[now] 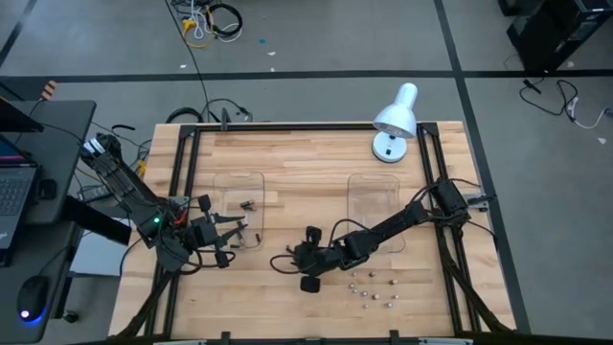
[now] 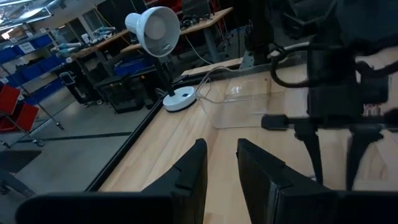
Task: Sort batteries
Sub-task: Put the black battery into the left transparent bin
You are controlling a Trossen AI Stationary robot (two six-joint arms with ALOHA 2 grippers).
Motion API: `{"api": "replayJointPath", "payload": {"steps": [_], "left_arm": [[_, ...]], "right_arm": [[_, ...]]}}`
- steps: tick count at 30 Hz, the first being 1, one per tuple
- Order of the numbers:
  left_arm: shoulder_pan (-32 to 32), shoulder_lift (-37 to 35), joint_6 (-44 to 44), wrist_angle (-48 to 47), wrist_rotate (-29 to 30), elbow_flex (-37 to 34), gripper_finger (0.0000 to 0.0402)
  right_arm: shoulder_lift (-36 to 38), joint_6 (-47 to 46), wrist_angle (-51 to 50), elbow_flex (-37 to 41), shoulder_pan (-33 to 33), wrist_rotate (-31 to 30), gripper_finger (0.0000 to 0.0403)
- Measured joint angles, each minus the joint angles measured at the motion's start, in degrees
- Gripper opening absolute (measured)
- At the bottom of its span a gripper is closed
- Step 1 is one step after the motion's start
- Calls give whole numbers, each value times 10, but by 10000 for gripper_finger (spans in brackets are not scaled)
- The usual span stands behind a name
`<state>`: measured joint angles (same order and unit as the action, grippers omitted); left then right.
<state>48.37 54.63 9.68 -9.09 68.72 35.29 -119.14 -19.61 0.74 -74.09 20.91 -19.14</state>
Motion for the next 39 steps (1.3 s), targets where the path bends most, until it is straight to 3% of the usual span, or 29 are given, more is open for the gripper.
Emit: {"api": "replayJointPath", "payload": {"steps": [15, 24, 29, 39], "left_arm": [[0, 23, 9, 5, -2, 0, 88], [0, 24, 10, -2, -4, 0, 88], [0, 24, 10, -7, -5, 0, 88], [0, 24, 11, -18, -5, 0, 88]], "right_arm": [[-56, -43, -50, -37, -8, -5, 119], [-54, 17, -78, -60, -9, -21, 119], [-54, 64, -153, -105, -19, -46, 119], [-54, 118, -189, -115, -73, 91, 119]]}}
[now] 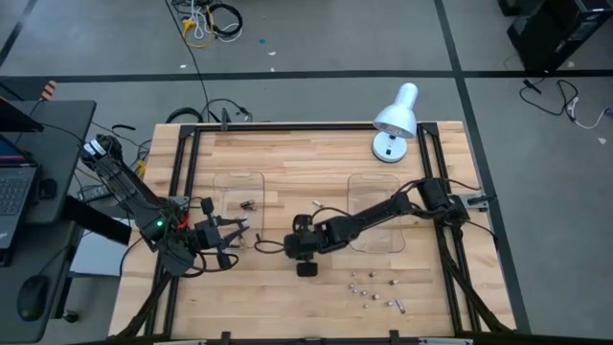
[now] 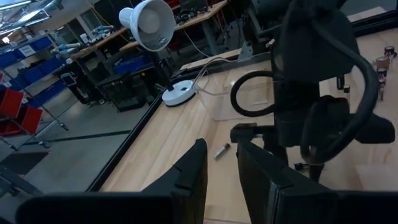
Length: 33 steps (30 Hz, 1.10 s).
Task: Sort batteries
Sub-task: Put the black battery into the left transparent bin
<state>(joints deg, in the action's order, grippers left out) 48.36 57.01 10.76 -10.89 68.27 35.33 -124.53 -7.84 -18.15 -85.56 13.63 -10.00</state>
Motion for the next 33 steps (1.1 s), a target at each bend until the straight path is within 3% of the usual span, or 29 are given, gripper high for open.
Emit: {"api": "replayJointPath", "payload": {"steps": [21, 25, 33], "left_arm": [[0, 0, 0, -11, 0, 0, 88], [0, 0, 3, -6, -33, 0, 88], [0, 0, 4, 21, -82, 0, 88]], "right_arm": [[0, 49, -9, 15, -11, 58, 94], [2, 61, 4, 27, -11, 60, 86], [2, 85, 9, 31, -11, 64, 16]]}}
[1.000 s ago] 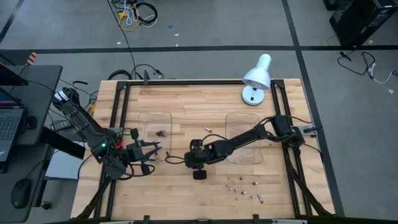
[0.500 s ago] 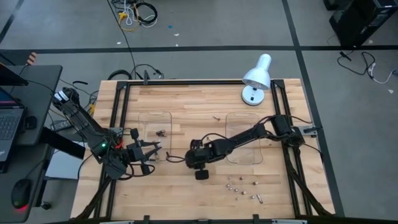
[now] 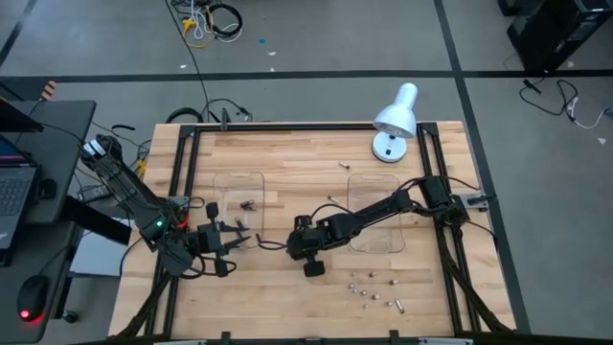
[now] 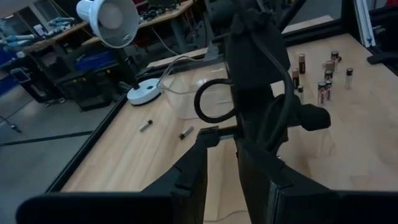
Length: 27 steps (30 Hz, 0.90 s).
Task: Sort batteries
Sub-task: Put the black battery into the left transparent bin
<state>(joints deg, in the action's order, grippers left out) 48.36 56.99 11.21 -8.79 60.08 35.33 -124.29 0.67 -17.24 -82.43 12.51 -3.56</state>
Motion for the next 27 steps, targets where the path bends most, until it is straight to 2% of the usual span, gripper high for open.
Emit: {"api": "replayJointPath", "payload": {"steps": [5, 15, 21, 27], "left_arm": [[0, 0, 0, 3, -1, 0, 88], [0, 12, 39, 4, -8, 0, 88], [0, 58, 40, 11, -17, 0, 88], [0, 113, 37, 74, -33, 0, 88]], "right_arm": [[0, -23, 6, 1, 3, -6, 16], [15, -15, 30, 4, 33, -77, 8], [42, -15, 37, 3, 52, -132, 8], [81, -12, 73, 2, 67, -167, 7]]}}
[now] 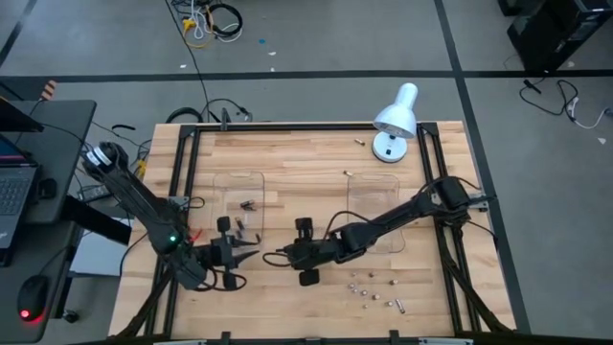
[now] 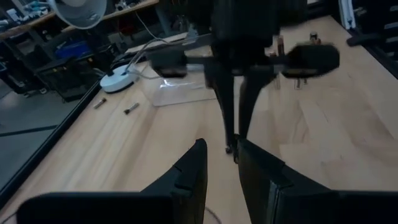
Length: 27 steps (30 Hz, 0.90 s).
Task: Sort batteries
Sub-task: Put the black battery into the left transparent bin
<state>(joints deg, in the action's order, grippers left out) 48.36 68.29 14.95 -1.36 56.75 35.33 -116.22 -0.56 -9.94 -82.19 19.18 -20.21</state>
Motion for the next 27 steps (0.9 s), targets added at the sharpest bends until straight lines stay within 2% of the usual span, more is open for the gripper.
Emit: {"api": "replayJointPath", "payload": {"steps": [8, 16, 27], "left_arm": [[0, 33, -11, 51, 1, 0, 88], [-2, 33, 3, 45, -39, 0, 90], [-42, 33, 4, 59, -57, 0, 126]], "right_arm": [[10, 56, 104, -1, 10, -12, 7], [10, 67, 113, -1, 10, -35, 7], [10, 103, 154, -1, 11, -35, 7]]}}
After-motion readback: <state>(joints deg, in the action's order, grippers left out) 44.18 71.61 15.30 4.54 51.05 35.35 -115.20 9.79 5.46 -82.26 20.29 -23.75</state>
